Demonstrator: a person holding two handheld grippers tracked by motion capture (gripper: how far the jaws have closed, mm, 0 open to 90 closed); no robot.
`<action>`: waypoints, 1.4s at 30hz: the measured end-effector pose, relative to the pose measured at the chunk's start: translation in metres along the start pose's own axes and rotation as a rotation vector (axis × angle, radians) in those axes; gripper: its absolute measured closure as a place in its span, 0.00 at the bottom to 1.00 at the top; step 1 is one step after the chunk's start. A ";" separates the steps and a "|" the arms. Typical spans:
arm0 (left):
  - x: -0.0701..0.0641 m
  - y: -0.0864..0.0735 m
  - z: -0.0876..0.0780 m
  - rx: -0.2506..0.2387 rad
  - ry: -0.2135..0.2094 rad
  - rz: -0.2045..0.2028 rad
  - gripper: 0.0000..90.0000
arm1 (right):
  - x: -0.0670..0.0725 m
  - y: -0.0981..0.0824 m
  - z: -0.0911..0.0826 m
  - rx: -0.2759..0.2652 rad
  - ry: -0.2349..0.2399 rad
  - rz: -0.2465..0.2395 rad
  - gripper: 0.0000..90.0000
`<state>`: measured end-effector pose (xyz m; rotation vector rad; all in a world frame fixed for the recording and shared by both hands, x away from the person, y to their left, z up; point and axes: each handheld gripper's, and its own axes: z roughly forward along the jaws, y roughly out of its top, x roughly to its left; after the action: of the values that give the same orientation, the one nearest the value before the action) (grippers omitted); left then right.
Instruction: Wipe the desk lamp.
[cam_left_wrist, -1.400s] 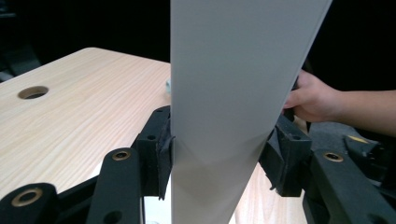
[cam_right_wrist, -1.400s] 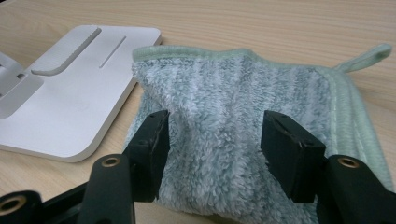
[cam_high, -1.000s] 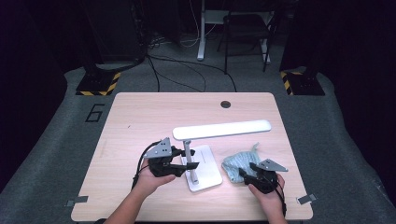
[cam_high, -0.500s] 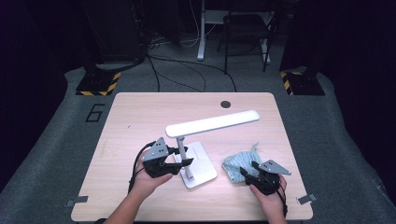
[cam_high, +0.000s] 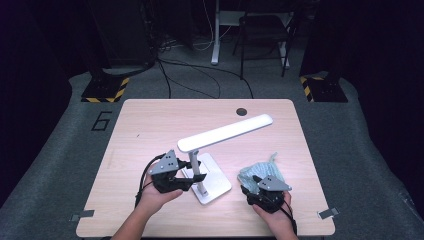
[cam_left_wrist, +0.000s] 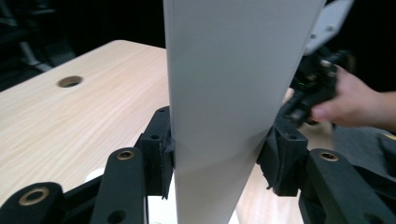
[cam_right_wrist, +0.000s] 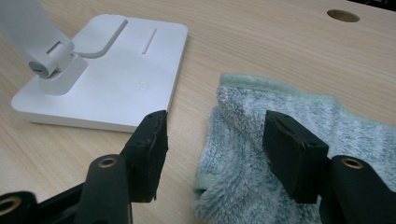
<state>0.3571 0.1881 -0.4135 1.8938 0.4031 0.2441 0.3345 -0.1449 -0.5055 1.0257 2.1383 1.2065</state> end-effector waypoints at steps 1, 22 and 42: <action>0.000 0.000 -0.001 0.005 -0.027 0.005 0.57 | -0.001 0.000 0.001 -0.002 -0.006 0.019 0.45; -0.013 0.006 0.012 -0.008 -0.117 0.065 0.62 | -0.005 -0.002 -0.001 -0.012 0.007 0.053 0.45; -0.017 0.007 0.012 -0.009 0.001 -0.025 0.57 | 0.043 0.027 0.005 -0.100 0.154 -0.007 0.47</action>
<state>0.3465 0.1685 -0.4109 1.8791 0.4256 0.2299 0.3218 -0.0990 -0.4868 0.9081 2.1687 1.4156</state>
